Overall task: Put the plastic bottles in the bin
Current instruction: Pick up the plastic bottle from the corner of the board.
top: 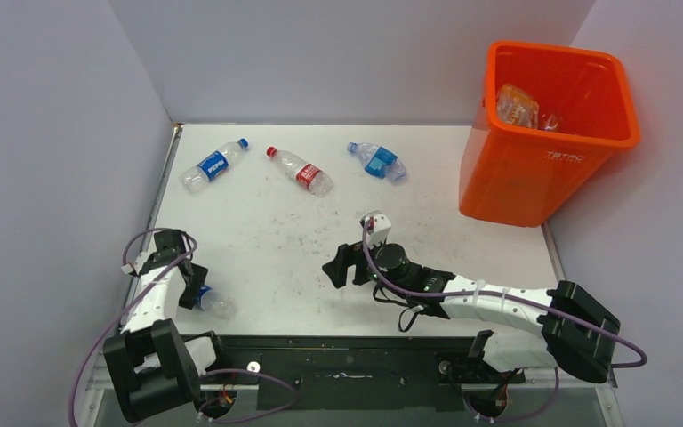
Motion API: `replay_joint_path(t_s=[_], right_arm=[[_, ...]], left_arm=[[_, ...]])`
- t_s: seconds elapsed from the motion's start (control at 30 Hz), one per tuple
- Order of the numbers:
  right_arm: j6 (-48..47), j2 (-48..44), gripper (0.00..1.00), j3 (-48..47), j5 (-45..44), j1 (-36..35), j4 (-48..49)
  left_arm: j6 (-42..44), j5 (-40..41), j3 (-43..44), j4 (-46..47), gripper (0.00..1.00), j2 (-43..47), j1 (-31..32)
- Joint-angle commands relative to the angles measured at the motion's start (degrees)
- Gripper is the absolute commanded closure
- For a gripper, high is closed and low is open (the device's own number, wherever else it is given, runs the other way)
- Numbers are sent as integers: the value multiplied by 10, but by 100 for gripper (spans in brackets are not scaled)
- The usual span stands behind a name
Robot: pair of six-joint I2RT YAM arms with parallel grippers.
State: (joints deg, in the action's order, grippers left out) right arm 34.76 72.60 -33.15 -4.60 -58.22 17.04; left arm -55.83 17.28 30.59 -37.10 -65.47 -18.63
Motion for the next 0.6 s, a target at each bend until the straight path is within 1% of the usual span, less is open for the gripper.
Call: replay_joint_path(t_s=[0.0, 0.1, 0.23, 0.27, 0.3, 0.33, 0.43, 0.5, 0.57], right_arm=[[-7, -43, 10, -5, -24, -1, -3], [-11, -63, 10, -6, -33, -1, -17], [-16, -102, 10, -6, -49, -2, -40], [-19, -114, 10, -6, -55, -1, -48], [-23, -127, 10, -8, -61, -2, -59], [-27, -141, 10, -8, -68, -2, -69], [-40, -190, 10, -5, -96, -2, -101], [-46, -222, 10, 6, -103, -2, -102], [-46, -252, 10, 30, -97, -3, -82]], left_arm=[[35, -43, 4, 27, 56, 63, 15], [76, -59, 24, 32, 59, 116, 56], [146, -54, 64, 68, 63, 205, 152], [172, -65, 73, 86, 64, 231, 176], [197, -80, 85, 103, 67, 250, 203], [225, -99, 100, 116, 69, 257, 226], [294, -167, 139, 163, 69, 266, 297], [324, -241, 144, 233, 69, 268, 335], [348, -323, 145, 311, 69, 258, 366]])
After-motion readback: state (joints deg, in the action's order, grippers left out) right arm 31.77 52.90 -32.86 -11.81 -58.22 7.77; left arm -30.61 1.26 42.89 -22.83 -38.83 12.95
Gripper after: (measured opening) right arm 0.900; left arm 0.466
